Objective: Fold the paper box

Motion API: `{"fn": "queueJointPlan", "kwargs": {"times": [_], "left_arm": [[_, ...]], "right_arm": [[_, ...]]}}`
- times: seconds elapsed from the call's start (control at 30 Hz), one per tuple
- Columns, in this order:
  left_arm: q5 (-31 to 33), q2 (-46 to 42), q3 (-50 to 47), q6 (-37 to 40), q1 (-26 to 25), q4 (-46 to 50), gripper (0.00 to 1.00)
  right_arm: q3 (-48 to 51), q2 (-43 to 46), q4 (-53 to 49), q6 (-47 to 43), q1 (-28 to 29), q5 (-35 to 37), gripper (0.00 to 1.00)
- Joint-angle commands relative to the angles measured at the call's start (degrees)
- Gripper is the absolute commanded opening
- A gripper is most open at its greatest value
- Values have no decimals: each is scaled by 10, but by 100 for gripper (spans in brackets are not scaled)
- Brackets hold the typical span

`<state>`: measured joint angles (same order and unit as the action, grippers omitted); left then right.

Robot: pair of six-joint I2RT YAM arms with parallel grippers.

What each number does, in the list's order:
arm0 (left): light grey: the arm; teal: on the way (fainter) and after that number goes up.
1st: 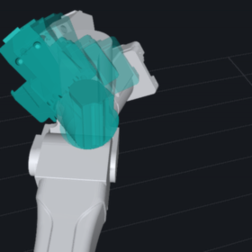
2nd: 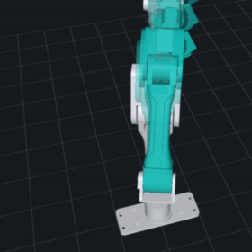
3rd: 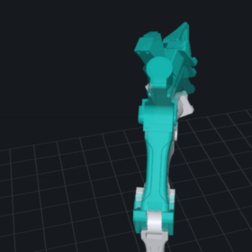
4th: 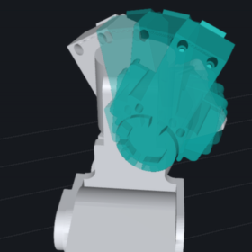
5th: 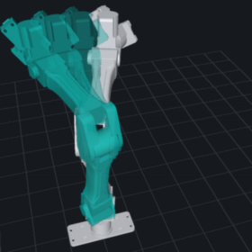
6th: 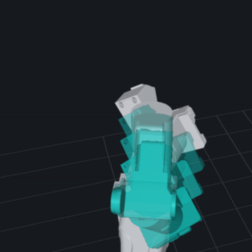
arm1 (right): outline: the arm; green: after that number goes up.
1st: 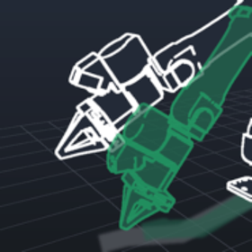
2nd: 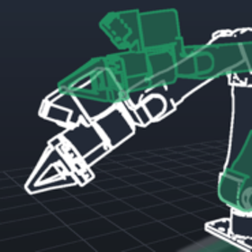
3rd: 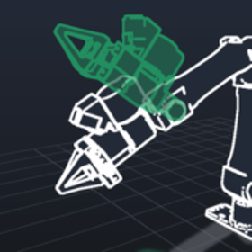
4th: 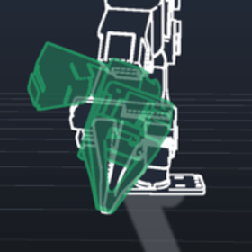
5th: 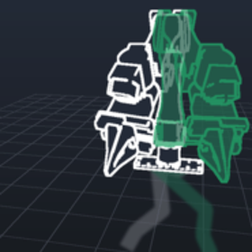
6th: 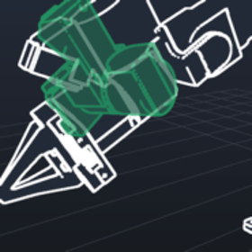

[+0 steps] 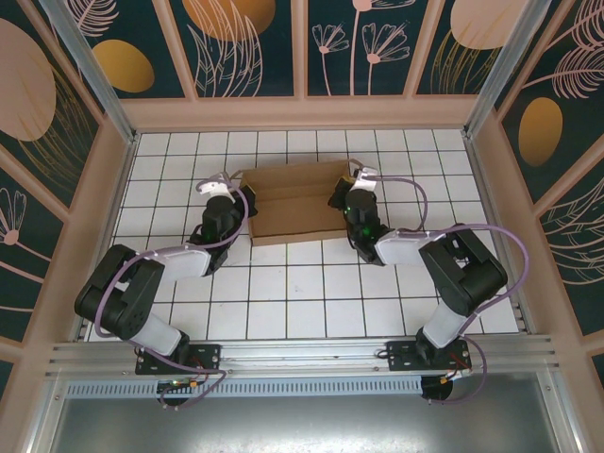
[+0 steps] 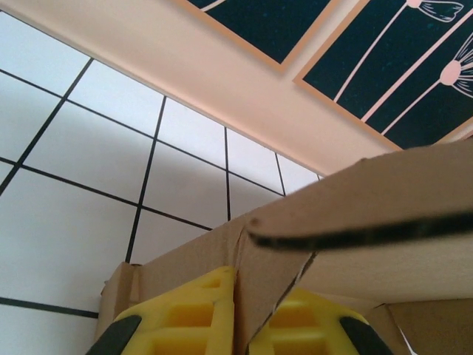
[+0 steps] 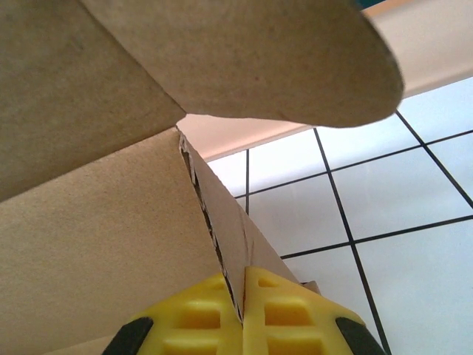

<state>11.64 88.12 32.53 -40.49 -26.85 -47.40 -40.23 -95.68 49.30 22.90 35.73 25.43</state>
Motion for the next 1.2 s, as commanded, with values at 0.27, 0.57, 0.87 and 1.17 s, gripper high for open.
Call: {"fn": "queueJointPlan", "kwargs": {"times": [0.27, 0.57, 0.87, 1.17], "left_arm": [[-43, -15, -70, -32, -22, 22, 10], [-43, -15, -102, -37, -22, 26, 11], [-30, -20, -121, -26, -22, 36, 12], [-21, -27, -111, -3, -23, 66, 12]], "right_arm": [[97, 3, 80, 12, 26, -46, 0], [152, -11, 135, 22, 31, -54, 0], [197, -21, 204, 21, 43, -61, 5], [258, 33, 295, -4, 44, -100, 28]]}}
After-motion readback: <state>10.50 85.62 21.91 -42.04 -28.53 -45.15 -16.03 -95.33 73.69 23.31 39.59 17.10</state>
